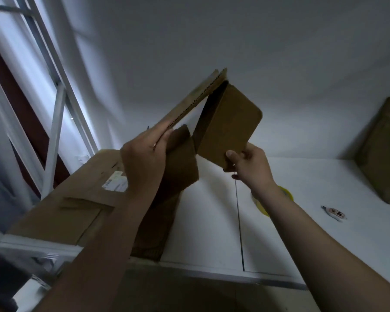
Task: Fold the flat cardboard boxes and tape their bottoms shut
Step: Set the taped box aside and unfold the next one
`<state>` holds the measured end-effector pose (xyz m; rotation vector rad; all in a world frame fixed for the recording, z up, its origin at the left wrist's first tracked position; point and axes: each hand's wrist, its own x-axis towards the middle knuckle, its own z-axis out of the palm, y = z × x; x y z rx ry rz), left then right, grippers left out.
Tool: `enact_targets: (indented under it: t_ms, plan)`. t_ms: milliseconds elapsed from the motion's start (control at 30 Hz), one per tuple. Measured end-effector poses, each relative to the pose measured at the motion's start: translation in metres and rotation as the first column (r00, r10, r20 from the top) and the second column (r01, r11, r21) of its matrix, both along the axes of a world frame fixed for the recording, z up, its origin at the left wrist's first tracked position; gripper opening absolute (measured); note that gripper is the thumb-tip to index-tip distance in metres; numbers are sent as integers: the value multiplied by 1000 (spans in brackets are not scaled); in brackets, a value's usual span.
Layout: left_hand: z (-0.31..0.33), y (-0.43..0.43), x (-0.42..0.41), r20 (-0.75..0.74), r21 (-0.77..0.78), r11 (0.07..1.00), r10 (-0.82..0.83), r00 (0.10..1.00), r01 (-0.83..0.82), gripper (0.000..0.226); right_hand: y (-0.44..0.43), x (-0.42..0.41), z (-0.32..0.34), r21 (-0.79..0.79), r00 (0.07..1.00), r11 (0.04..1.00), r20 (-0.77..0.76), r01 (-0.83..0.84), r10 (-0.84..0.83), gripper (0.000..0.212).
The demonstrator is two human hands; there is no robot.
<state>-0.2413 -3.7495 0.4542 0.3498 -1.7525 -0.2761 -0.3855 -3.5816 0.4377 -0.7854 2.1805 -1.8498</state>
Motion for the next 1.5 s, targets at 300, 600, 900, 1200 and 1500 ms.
enact_targets:
  t_ms: [300,600,900,1200,1500]
  plan:
    - [7,9,18,-124,228,974,25,992,4,27,42,-19,50,-59,774,938,-548,341,-316,24]
    - [-18,6,22,271,246,954,99,957,-169,31,39,-29,3,220,534,810,-835,543,-131,52]
    - [-23,11,33,273,259,956,62,960,-135,26,18,7,-20,604,582,532,-779,594,234,68]
    - [-23,25,39,235,249,968,-45,971,-15,24,-1,15,-25,695,682,474,-692,541,236,79]
    - [-25,12,35,270,245,967,0,963,-68,29,9,40,-3,716,706,515,-656,471,267,91]
